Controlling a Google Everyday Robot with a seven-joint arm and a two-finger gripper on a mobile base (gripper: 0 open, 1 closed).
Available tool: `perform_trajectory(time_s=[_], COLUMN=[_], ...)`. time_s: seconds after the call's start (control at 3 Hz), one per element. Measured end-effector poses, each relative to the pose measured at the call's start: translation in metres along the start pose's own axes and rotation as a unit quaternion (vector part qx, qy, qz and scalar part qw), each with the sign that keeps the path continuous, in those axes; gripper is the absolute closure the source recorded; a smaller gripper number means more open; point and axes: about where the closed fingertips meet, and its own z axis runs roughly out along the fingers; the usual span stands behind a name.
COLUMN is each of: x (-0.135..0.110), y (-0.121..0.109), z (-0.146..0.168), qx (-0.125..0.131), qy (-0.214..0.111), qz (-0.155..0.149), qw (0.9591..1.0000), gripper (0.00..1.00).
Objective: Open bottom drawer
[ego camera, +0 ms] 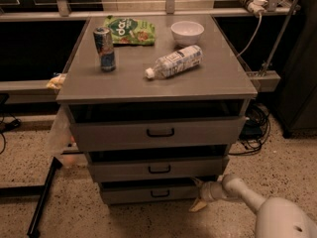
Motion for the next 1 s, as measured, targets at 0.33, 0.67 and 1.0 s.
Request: perform_trajectory(time_s=[0.33,0.67,1.0], x=[0.004,0.003,-0.001], y=[0.001,0.007,0.006], z=[0.000,-0.007,-0.012], qx=[-0.006,-0.011,-0.011], qy=[0.005,0.006,0.006], qz=[0.000,0.001,0.001], qw=[1.0000,0.9999,0.9999], gripper=[0.22,0.45,0.69])
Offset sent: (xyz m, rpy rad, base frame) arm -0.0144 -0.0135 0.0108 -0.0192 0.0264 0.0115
